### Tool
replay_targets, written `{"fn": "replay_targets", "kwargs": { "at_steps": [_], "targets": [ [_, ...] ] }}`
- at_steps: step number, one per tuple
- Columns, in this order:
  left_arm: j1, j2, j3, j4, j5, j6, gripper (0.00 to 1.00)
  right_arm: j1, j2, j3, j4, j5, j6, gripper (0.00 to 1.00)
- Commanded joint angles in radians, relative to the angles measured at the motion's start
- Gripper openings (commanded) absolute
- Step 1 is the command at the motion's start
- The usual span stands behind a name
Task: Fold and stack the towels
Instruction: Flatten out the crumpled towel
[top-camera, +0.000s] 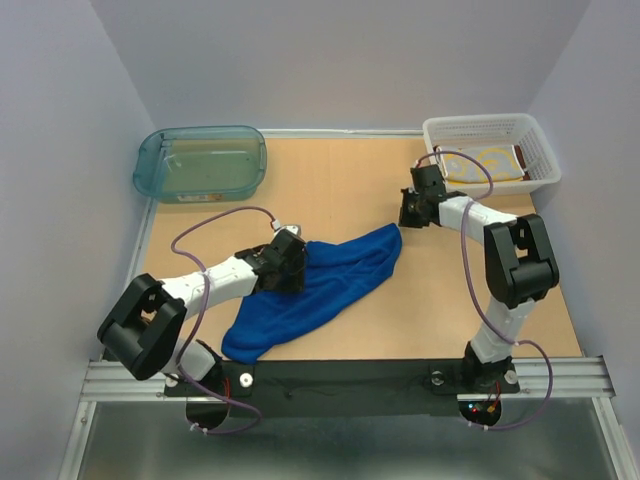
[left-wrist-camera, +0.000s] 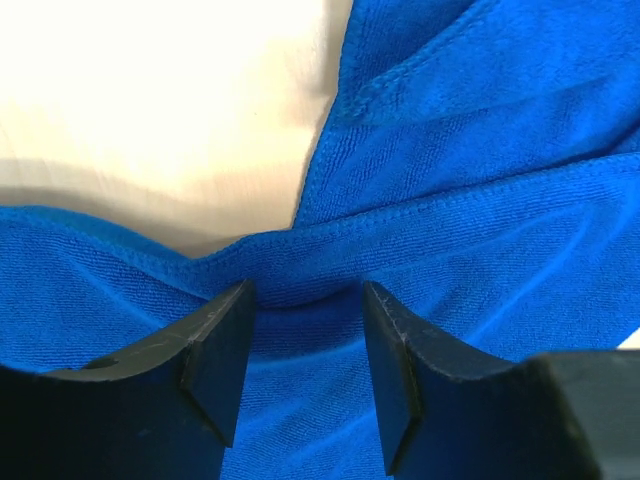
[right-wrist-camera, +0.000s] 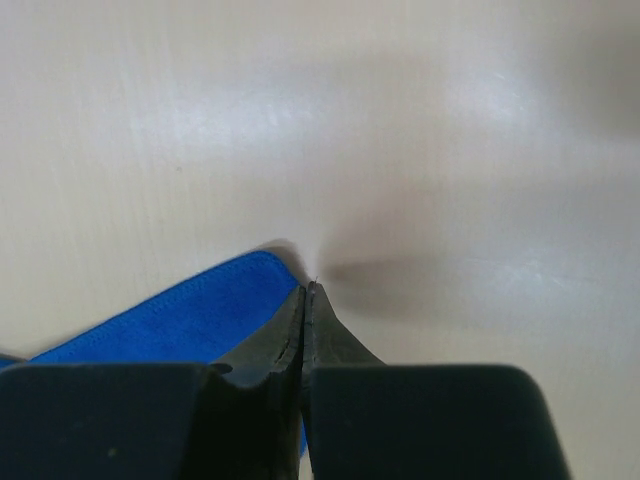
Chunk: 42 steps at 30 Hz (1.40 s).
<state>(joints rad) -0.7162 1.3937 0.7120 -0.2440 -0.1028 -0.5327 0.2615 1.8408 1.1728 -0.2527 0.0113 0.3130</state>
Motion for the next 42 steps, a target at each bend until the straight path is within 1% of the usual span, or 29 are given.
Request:
{"fn": "replay_targets", "kwargs": {
  "at_steps": [1,2,5,6,7,9,10,11,12,13,14,15,16,17,18,19,20,22,23,26,28,29,32,33,36,37,42],
  "targets": [
    [0.003,-0.002,-0.02,-0.008,0.015,-0.018,0.56,-0.07,-0.067,-0.047,0.016,0.041,0.063,0.0],
    [0.003,-0.015,-0.022,-0.014,0.024,-0.018,0.56,-0.112,-0.072,-0.067,0.018,0.033,0.099,0.01],
    [0.003,-0.045,-0.045,-0.02,0.064,-0.023,0.56,-0.134,-0.086,-0.07,0.015,0.038,0.101,0.0],
    [0.003,-0.054,-0.048,-0.024,0.064,-0.026,0.56,-0.134,-0.1,-0.065,0.016,0.01,0.078,0.01],
    [0.003,-0.079,-0.046,-0.032,0.055,-0.027,0.56,-0.133,-0.106,-0.059,0.02,-0.069,0.064,0.04],
    [0.003,-0.108,-0.028,-0.032,0.034,-0.026,0.56,-0.111,-0.121,-0.045,0.023,-0.128,-0.003,0.12],
    [0.003,-0.12,-0.019,-0.029,0.014,-0.024,0.56,-0.096,-0.141,-0.041,0.023,-0.138,-0.032,0.19],
    [0.001,-0.131,-0.007,-0.018,0.006,-0.013,0.56,-0.055,-0.15,-0.038,0.023,-0.143,-0.096,0.22],
    [0.003,-0.131,0.021,-0.014,0.0,-0.006,0.56,-0.035,-0.166,-0.033,0.024,-0.154,-0.126,0.27],
    [0.003,-0.128,0.036,-0.008,-0.001,0.0,0.56,-0.015,-0.17,-0.032,0.024,-0.175,-0.156,0.31],
    [0.003,-0.111,0.052,0.005,-0.003,0.005,0.56,0.025,-0.172,-0.029,0.024,-0.201,-0.225,0.35],
    [0.003,-0.101,0.078,0.014,-0.002,0.017,0.56,0.048,-0.172,-0.027,0.023,-0.22,-0.256,0.39],
    [0.003,-0.079,0.087,0.04,0.003,0.02,0.57,0.073,-0.167,-0.022,0.023,-0.246,-0.285,0.51],
    [0.003,-0.068,0.092,0.057,0.005,0.022,0.57,0.122,-0.163,-0.022,0.023,-0.26,-0.304,0.56],
    [0.003,-0.058,0.099,0.072,0.017,0.03,0.57,0.145,-0.155,-0.019,0.023,-0.27,-0.369,0.64],
    [0.003,-0.029,0.102,0.095,0.026,0.034,0.57,0.165,-0.144,-0.007,0.024,-0.286,-0.383,0.68],
    [0.003,-0.013,0.106,0.1,0.032,0.034,0.56,0.2,-0.114,0.001,0.023,-0.296,-0.409,0.68],
    [0.003,0.014,0.112,0.107,0.048,0.036,0.56,0.229,-0.086,0.014,0.024,-0.31,-0.431,0.68],
    [0.003,0.042,0.116,0.114,0.055,0.037,0.55,0.257,-0.059,0.031,0.023,-0.309,-0.445,0.68],
    [0.003,0.09,0.118,0.12,0.09,0.042,0.53,0.288,-0.012,0.056,0.023,-0.277,-0.456,0.68],
    [0.001,0.113,0.119,0.12,0.098,0.045,0.5,0.291,0.023,0.07,0.023,-0.245,-0.451,0.67],
    [0.0,0.131,0.118,0.115,0.124,0.049,0.49,0.291,0.037,0.074,0.023,-0.228,-0.445,0.66],
    [0.001,0.154,0.107,0.104,0.144,0.053,0.49,0.288,0.078,0.079,0.023,-0.165,-0.427,0.62],
    [0.001,0.159,0.101,0.098,0.149,0.051,0.48,0.283,0.086,0.083,0.023,-0.156,-0.422,0.6],
    [0.001,0.163,0.087,0.075,0.15,0.054,0.48,0.237,0.121,0.091,0.023,-0.181,-0.373,0.59],
    [0.001,0.165,0.077,0.065,0.155,0.054,0.47,0.199,0.133,0.099,0.023,-0.219,-0.355,0.58],
    [0.001,0.148,0.034,0.043,0.158,0.046,0.46,0.076,0.166,0.12,0.023,-0.298,-0.212,0.59]
  ]
}}
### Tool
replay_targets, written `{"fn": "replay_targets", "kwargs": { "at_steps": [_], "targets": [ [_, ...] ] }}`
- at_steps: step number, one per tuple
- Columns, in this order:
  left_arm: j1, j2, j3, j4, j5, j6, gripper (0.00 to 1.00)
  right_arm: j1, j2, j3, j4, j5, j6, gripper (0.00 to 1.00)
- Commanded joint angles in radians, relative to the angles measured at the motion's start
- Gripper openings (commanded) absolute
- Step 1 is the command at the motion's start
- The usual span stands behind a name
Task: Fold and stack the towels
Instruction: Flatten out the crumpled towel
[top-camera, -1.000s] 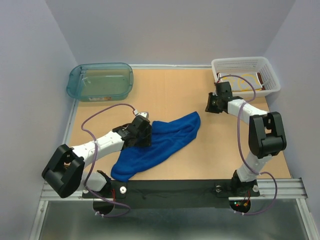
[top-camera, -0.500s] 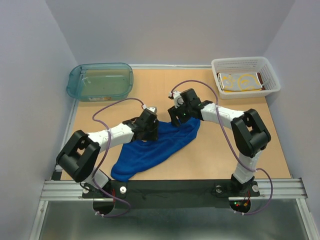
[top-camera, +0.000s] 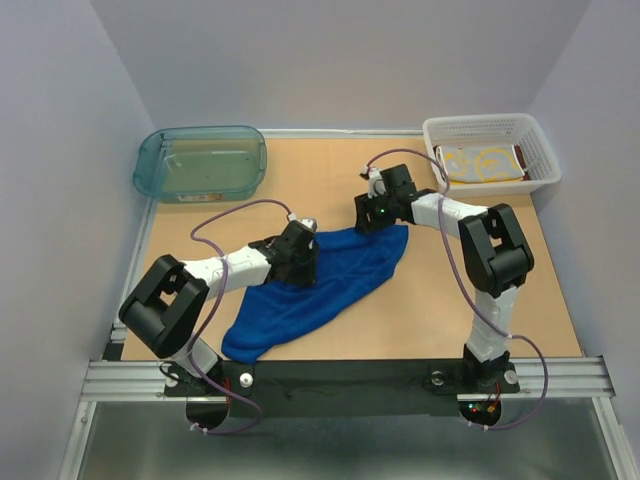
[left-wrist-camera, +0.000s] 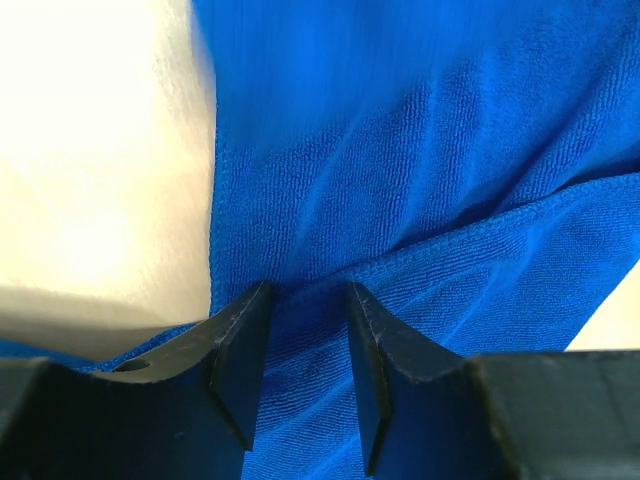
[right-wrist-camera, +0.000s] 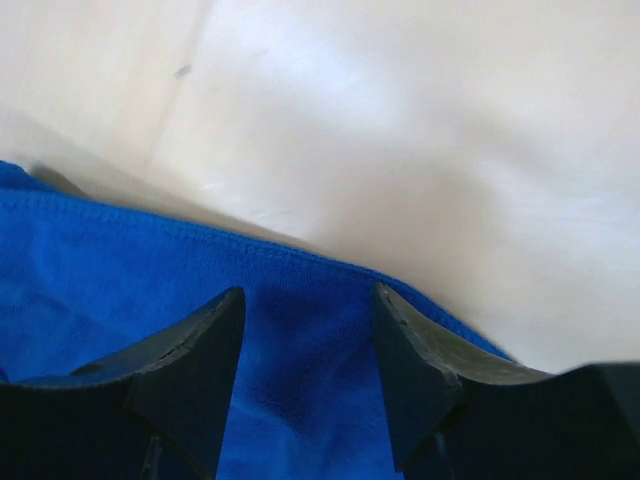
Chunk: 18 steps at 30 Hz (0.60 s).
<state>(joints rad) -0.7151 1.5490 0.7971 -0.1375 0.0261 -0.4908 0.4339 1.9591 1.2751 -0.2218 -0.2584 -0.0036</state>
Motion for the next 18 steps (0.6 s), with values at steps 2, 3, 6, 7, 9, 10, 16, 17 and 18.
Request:
{"fn": "replay_targets", "kwargs": {
  "at_steps": [2,3,6,7,9,10,16,17,18],
  "targets": [
    [0.0,-0.02,-0.071,-0.077,0.029,-0.003,0.46,-0.148,0.058,0.033,-0.008,-0.044,0.155,0.61],
    [0.0,-0.024,-0.076,-0.083,0.029,-0.008,0.46,-0.162,0.069,0.039,-0.007,-0.041,0.169,0.61],
    [0.0,-0.053,-0.099,-0.117,0.017,-0.026,0.46,-0.195,0.07,0.065,-0.008,-0.012,0.211,0.63],
    [0.0,-0.062,-0.102,-0.125,0.012,-0.032,0.46,-0.195,0.067,0.072,-0.008,-0.008,0.214,0.63],
    [0.0,-0.102,-0.105,-0.149,0.017,-0.052,0.46,-0.196,0.061,0.095,-0.008,-0.015,0.221,0.63],
    [-0.001,-0.134,-0.107,-0.157,0.026,-0.061,0.45,-0.196,0.04,0.099,-0.008,-0.028,0.226,0.64],
    [-0.001,-0.254,-0.046,-0.186,0.018,-0.098,0.59,-0.195,-0.11,0.038,-0.008,0.043,0.254,0.68],
    [0.0,-0.279,-0.032,-0.188,0.009,-0.098,0.65,-0.195,-0.161,0.021,-0.011,0.095,0.261,0.68],
    [0.0,-0.283,-0.013,-0.186,-0.001,-0.097,0.67,-0.195,-0.182,-0.002,-0.016,0.126,0.264,0.68]
  ]
}}
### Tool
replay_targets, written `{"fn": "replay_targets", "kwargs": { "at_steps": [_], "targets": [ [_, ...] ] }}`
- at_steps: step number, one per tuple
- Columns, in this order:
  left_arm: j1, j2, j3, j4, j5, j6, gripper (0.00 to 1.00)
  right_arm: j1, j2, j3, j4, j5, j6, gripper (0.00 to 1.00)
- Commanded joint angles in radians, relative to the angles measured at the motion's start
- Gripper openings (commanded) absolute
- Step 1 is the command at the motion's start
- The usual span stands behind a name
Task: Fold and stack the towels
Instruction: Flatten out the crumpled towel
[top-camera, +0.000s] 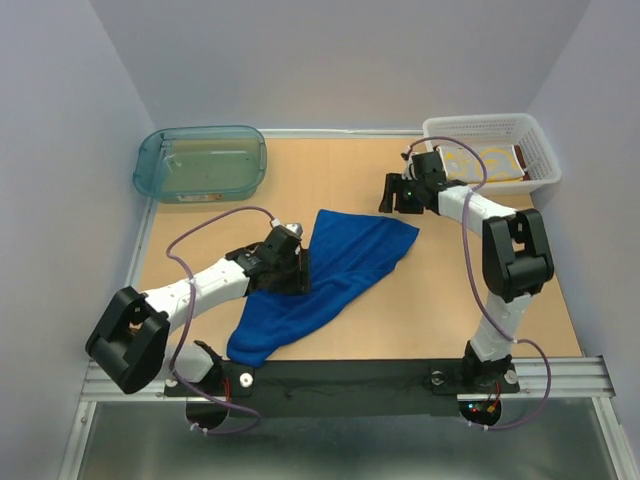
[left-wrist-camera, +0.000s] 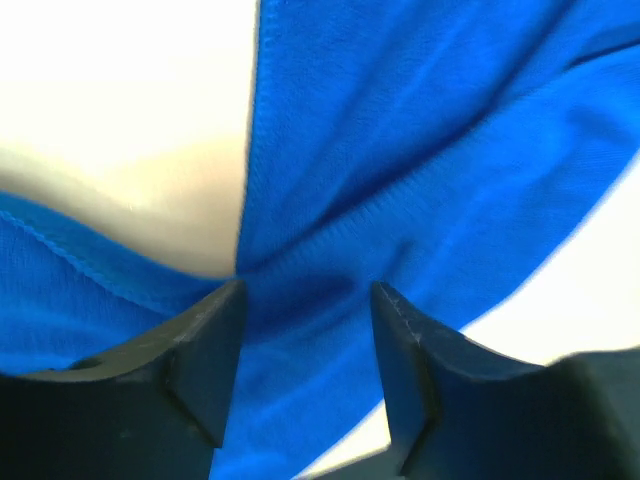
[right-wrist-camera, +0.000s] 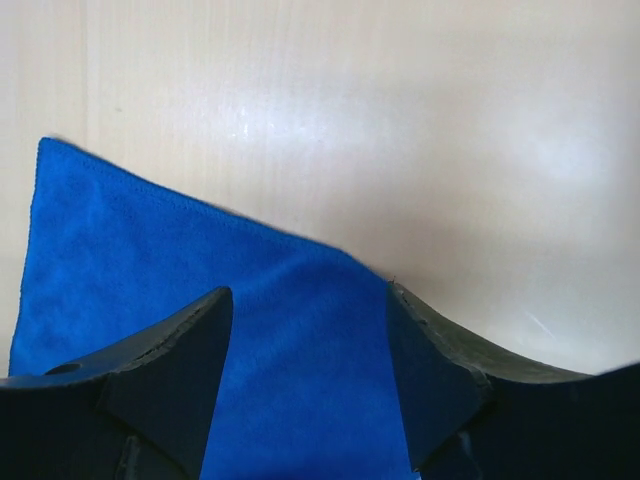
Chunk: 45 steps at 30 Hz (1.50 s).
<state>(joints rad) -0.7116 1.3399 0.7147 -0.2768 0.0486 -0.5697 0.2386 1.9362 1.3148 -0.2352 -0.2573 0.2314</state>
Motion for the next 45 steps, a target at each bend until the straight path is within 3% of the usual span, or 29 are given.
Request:
{"fn": "replay_targets", "kwargs": {
  "at_steps": [1,5,12,14,28,34,39,45],
  "targets": [
    [0.0,-0.074,0.112,-0.047,-0.041,-0.012,0.69,0.001,-0.181,-0.061,-0.007,0.159,0.029,0.68],
    [0.056,0.026,0.245,-0.035,-0.089,0.082,0.74,-0.005,-0.256,-0.149,-0.061,0.332,0.058,0.66],
    [0.109,0.277,0.497,0.016,-0.167,0.27,0.97,-0.041,-0.26,-0.203,-0.092,0.389,0.094,0.65],
    [0.118,0.356,0.571,0.03,-0.159,0.298,0.99,-0.041,-0.237,-0.187,-0.096,0.394,0.091,0.64],
    [0.143,0.62,0.818,0.074,-0.155,0.462,0.99,-0.042,-0.114,-0.141,-0.101,0.375,0.085,0.57],
    [0.144,0.665,0.848,0.074,-0.145,0.476,0.97,-0.042,-0.079,-0.134,-0.101,0.348,0.063,0.47],
    [0.143,0.68,0.848,0.074,-0.144,0.473,0.96,-0.041,-0.086,-0.163,-0.107,0.328,0.059,0.46],
    [0.143,0.722,0.885,0.042,-0.144,0.456,0.93,-0.032,-0.072,-0.166,-0.153,0.31,0.033,0.37]
  ]
}}
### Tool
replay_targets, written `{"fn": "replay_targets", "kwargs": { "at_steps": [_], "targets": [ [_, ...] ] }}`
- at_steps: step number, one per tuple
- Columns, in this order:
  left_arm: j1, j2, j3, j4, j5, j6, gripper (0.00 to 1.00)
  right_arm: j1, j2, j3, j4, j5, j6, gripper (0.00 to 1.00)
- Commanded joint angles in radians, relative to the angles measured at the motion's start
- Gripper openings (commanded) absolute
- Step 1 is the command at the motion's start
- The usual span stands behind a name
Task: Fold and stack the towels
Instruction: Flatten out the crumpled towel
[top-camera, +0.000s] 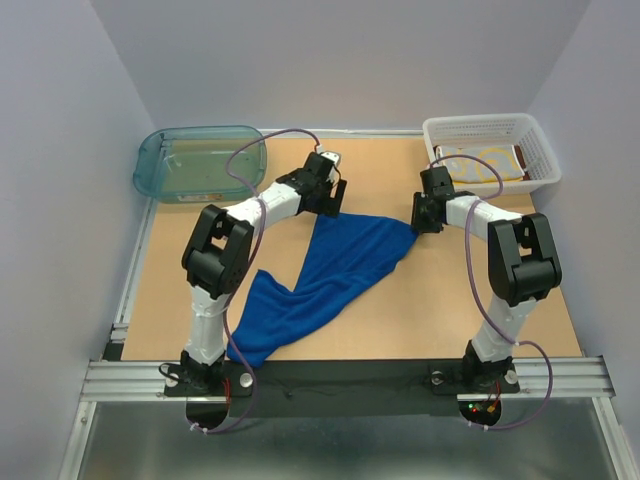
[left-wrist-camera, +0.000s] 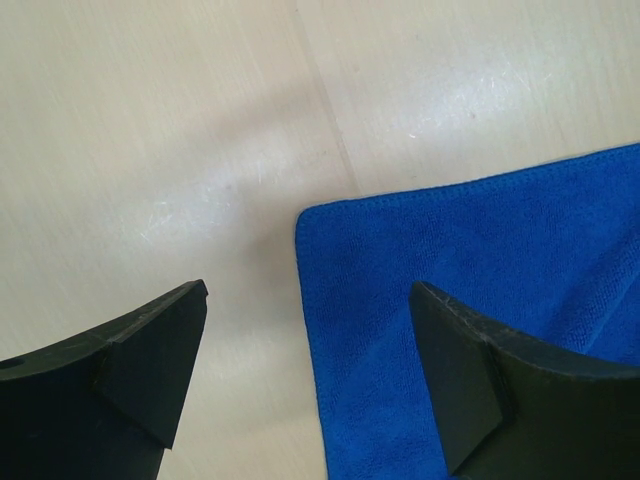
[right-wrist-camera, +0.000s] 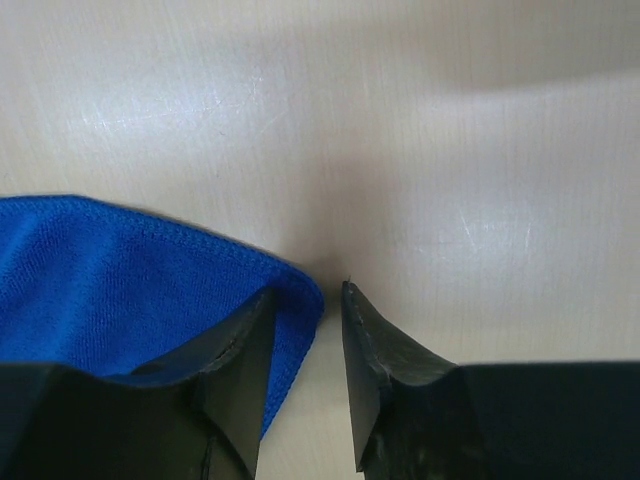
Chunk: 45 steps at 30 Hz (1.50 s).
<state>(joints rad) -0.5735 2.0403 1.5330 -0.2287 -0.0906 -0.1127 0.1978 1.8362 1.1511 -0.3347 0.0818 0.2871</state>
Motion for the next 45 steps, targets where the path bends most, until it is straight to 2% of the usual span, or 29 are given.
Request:
{"fn": "replay_targets", "kwargs": {
  "at_steps": [1,10,13,14,16,20,25,27,30,32,33,38,40,45],
  "targets": [
    [0.004,0.029,0.075,-0.011,-0.008,-0.005,0.93,0.012,0.032,0.002,-0.064,-0.03,-0.028,0.36],
    [0.004,0.083,0.136,-0.063,-0.011,-0.042,0.9,0.049,0.077,0.047,-0.161,-0.02,-0.063,0.28],
    [0.003,0.09,0.145,-0.066,-0.012,-0.048,0.89,0.049,0.078,0.055,-0.171,-0.013,-0.06,0.15],
    [0.004,0.092,0.147,-0.067,-0.012,-0.05,0.88,0.049,0.075,0.056,-0.171,-0.011,-0.06,0.07],
    [0.004,0.103,0.159,-0.073,-0.014,-0.059,0.87,0.049,0.074,0.062,-0.173,-0.011,-0.062,0.01],
    [0.004,0.124,0.174,-0.087,-0.011,-0.079,0.81,0.049,0.066,0.07,-0.173,-0.013,-0.066,0.01],
    [0.004,0.146,0.182,-0.089,-0.014,-0.087,0.78,0.049,0.064,0.061,-0.173,-0.014,-0.072,0.01],
    [0.004,0.162,0.187,-0.081,-0.015,-0.085,0.72,0.049,0.063,0.059,-0.173,-0.011,-0.075,0.01],
    [0.004,0.193,0.205,-0.093,-0.021,-0.085,0.7,0.049,0.057,0.052,-0.173,-0.011,-0.078,0.01],
    [0.004,0.207,0.213,-0.098,-0.008,-0.088,0.61,0.049,0.051,0.048,-0.175,-0.01,-0.083,0.01],
    [0.004,0.218,0.211,-0.098,0.006,-0.09,0.52,0.049,0.048,0.048,-0.175,-0.007,-0.088,0.01],
    [0.001,0.251,0.202,-0.129,0.014,-0.091,0.51,0.049,0.038,0.045,-0.175,0.01,-0.101,0.01],
    [0.003,0.262,0.187,-0.146,0.018,-0.094,0.42,0.049,0.04,0.045,-0.173,0.01,-0.106,0.01],
    [0.003,0.259,0.154,-0.141,0.006,-0.102,0.3,0.049,0.043,0.058,-0.173,0.0,-0.106,0.0]
  ]
}}
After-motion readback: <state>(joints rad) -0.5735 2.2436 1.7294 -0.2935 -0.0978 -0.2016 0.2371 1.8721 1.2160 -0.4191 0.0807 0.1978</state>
